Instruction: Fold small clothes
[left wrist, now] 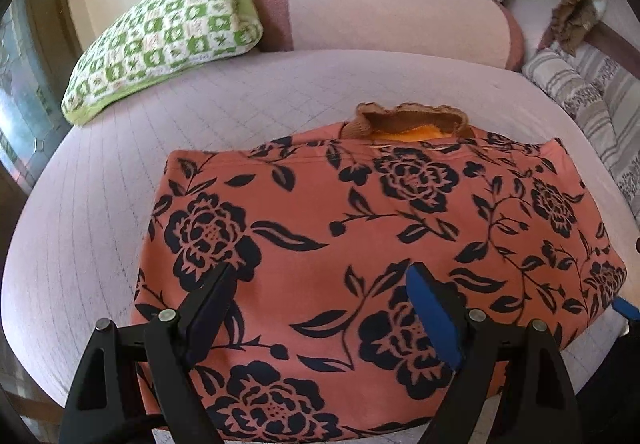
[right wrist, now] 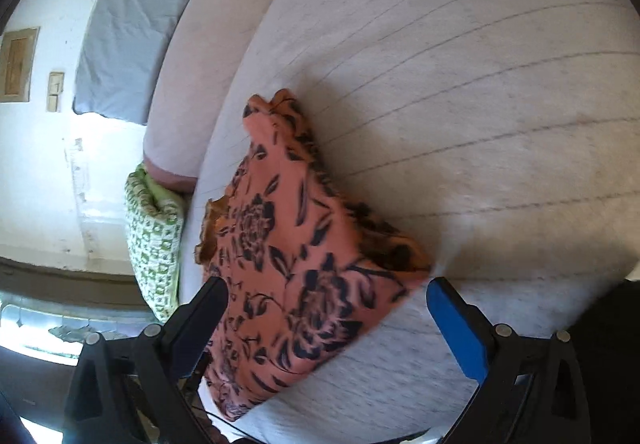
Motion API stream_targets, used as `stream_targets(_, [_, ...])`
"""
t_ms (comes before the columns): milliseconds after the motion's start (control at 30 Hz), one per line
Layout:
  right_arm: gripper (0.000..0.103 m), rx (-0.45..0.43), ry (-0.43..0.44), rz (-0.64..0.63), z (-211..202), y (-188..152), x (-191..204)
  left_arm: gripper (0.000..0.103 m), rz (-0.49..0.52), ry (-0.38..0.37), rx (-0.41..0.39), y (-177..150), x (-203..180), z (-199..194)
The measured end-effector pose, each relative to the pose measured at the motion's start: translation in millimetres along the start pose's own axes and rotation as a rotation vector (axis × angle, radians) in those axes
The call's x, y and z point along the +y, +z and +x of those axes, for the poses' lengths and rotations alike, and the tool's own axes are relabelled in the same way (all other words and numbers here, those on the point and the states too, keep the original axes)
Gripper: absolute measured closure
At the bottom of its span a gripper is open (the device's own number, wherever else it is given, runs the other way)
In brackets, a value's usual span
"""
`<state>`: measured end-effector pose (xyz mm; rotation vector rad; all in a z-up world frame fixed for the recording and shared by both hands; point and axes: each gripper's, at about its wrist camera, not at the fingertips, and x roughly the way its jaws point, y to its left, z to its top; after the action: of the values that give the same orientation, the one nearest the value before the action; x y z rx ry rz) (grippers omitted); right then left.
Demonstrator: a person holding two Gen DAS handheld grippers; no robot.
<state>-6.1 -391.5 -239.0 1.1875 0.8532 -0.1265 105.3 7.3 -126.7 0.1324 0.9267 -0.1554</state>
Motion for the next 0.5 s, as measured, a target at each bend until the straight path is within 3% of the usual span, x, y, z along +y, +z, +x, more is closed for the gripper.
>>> stream_targets(267, [0.004,0.002,-0.066,-0.062,16.0,6.1,6.9,0.016,0.036,-0.015,0.015,-3.3,-13.5,4.2])
stream_targets(300, [0.012,-0.001,-0.064,-0.080,16.8,6.0,10.2,0.016,0.044,-0.015,0.006,-3.3,-14.2,3.2])
stream_targets(333, [0.050,0.000,-0.056,-0.114,17.2,5.2,14.7,0.016,0.047,-0.010,0.001,-2.8,-14.5,2.4])
stream_targets(367, [0.076,0.029,-0.059,-0.141,21.5,3.8,17.7,0.016,0.046,-0.008,-0.001,-2.4,-14.3,2.2])
stream_targets(500, [0.076,0.034,-0.084,-0.192,21.0,-1.2,18.6,0.016,0.030,-0.016,0.002,-0.7,-12.0,3.7])
